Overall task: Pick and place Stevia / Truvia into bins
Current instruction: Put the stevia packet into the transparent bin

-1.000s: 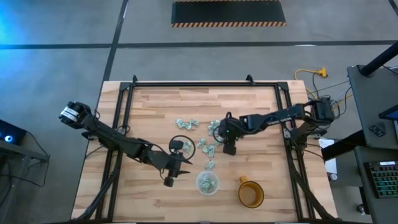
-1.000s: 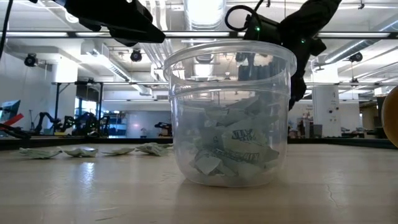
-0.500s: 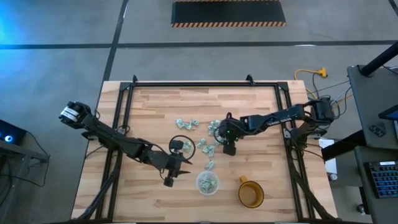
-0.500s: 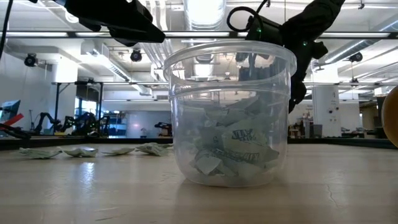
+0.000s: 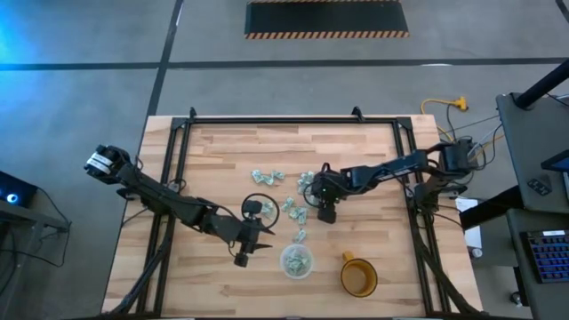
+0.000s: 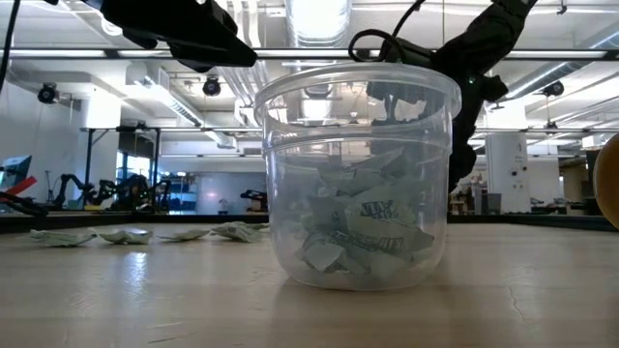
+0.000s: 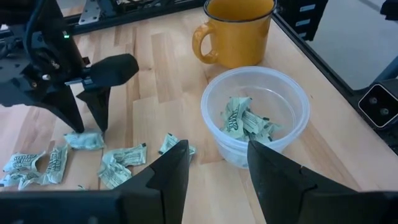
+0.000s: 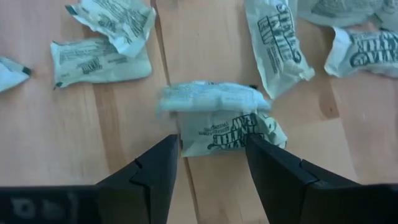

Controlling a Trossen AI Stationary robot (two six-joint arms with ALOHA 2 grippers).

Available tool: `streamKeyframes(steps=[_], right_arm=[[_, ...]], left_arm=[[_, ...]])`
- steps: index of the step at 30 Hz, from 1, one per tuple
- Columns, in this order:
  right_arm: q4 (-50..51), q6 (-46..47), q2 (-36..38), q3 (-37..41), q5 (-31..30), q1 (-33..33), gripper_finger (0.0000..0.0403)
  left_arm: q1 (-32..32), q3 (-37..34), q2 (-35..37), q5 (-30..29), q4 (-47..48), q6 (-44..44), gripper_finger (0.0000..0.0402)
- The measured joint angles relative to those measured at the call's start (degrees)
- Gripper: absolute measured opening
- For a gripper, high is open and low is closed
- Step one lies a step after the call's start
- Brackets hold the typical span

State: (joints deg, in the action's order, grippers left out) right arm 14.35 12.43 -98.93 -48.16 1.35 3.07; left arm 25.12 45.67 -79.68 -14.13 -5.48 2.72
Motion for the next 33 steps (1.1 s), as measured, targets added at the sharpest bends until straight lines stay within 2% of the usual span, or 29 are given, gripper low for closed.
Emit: streamKeyframes(steps=[8,20,28,33], right_arm=[[1.15,-0.82,-1.1,-1.81,-1.39,0.17,0.0162],[5.69,-3.31,-0.81,-2.34,-1.58,0.26,0.0016],[12.01,-1.95,3.39,-2.8,-1.56,-0.2,0.0013],[13.61,-0.57,8.21,-2.93,-2.81,-3.15,0.0013]], left_arm=[[0.02,-0.14,0.0,0.02,-0.02,-0.02,0.0148],[0.0,-0.22,-0.01,0.02,0.0,-0.01,0.0148],[0.01,-0.26,-0.02,0.02,-0.02,-0.01,0.0148],[0.0,-0.33,-0.04,0.02,-0.02,0.0,0.0148]])
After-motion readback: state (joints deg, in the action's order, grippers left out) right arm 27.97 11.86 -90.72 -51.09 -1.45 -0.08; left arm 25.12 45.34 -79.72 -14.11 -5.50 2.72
